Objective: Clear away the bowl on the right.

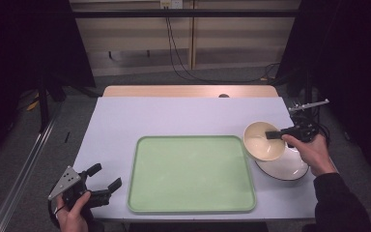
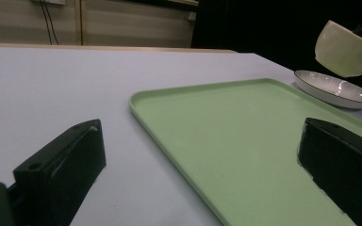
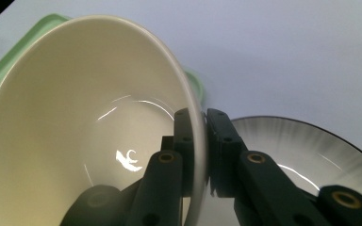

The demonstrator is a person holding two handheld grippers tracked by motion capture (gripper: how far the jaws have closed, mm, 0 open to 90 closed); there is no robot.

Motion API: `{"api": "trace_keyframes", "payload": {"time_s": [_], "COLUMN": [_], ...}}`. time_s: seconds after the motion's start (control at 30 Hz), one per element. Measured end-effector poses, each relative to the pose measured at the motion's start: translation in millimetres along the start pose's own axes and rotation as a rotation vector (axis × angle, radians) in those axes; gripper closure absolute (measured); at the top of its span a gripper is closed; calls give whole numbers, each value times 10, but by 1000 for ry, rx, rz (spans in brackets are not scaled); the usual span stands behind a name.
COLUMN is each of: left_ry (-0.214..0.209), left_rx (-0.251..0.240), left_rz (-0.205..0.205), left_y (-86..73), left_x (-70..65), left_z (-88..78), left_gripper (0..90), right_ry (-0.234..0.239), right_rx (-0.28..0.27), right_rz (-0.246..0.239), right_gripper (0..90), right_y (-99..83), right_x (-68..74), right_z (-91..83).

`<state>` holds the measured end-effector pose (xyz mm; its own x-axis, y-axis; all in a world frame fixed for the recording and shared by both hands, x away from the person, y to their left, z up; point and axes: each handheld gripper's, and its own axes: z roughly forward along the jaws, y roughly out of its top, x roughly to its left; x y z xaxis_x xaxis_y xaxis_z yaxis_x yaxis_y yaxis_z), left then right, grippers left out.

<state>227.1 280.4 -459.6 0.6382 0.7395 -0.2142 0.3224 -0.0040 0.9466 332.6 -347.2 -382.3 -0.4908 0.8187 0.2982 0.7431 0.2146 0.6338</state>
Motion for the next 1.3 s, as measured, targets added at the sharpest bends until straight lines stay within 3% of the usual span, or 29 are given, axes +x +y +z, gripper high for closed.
{"api": "trace_keyframes", "payload": {"time_s": [0.47,0.77,1.17,1.3], "left_ry": [2,7,-1,-2], "left_rx": [1,7,13,10], "left_rz": [-2,1,4,2], "left_y": [0,1,0,0], "left_x": [-2,4,4,-2], "left_z": [2,6,8,13], "left_gripper": [16,15,16,15], "right_ry": [6,38,42,45], "right_rx": [22,35,43,53], "right_rz": [-28,-38,-30,-8], "right_gripper": [839,839,837,838], "right_y": [235,388,530,584], "right_x": [166,205,264,255], "right_z": [218,368,641,725]}}
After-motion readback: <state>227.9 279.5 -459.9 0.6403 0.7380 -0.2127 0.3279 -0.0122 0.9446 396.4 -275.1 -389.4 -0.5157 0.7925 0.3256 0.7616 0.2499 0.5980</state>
